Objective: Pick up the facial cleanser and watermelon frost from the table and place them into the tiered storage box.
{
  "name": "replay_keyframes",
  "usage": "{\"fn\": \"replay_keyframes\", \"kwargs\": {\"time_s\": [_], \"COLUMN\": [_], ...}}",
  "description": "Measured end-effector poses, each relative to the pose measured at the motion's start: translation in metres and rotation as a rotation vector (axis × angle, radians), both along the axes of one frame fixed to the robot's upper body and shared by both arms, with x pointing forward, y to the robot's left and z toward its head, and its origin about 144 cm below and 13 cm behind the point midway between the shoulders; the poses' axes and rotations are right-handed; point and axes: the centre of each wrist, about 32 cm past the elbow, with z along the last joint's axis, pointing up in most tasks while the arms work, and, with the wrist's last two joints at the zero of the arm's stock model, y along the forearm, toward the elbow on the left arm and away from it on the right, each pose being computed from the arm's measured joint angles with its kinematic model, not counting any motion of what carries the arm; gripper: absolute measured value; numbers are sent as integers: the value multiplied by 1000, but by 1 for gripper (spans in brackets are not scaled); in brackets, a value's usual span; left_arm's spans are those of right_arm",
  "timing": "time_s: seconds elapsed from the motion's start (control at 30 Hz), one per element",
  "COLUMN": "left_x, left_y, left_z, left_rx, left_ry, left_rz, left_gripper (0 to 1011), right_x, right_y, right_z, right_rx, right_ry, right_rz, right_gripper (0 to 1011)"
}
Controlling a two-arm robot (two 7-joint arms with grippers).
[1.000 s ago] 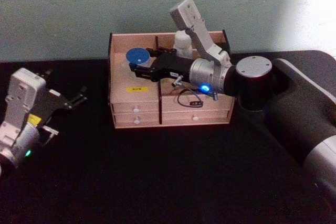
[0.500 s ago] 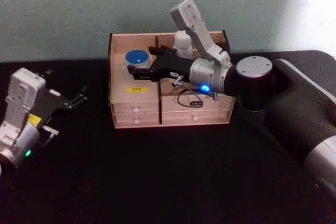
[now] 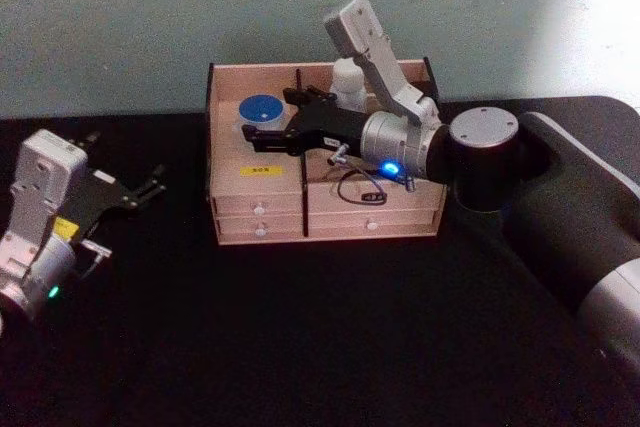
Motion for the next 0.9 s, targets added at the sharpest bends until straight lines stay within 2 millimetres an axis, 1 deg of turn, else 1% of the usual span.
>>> {"fn": "replay_keyframes", "kwargs": {"time_s": [0.27, 0.5, 0.73, 0.9], "left_x": [0, 0, 0, 0], "left_y": [0, 0, 0, 0], "left_z": [0, 0, 0, 0], "left_rx": [0, 0, 0, 0], "left_ry": [0, 0, 0, 0], "left_rz": [0, 0, 0, 0], "left_gripper": [1001, 1001, 1001, 1001], "right_x": [-6, -17, -28, -36], "right_y": [-4, -13, -28, -44], "right_z": [9, 21, 32, 39], "right_rx": [28, 65, 111, 139], "right_ry": [-28, -71, -112, -159], "right_rz": [9, 15, -17, -88], "right_gripper": [1000, 1000, 1000, 1000]}}
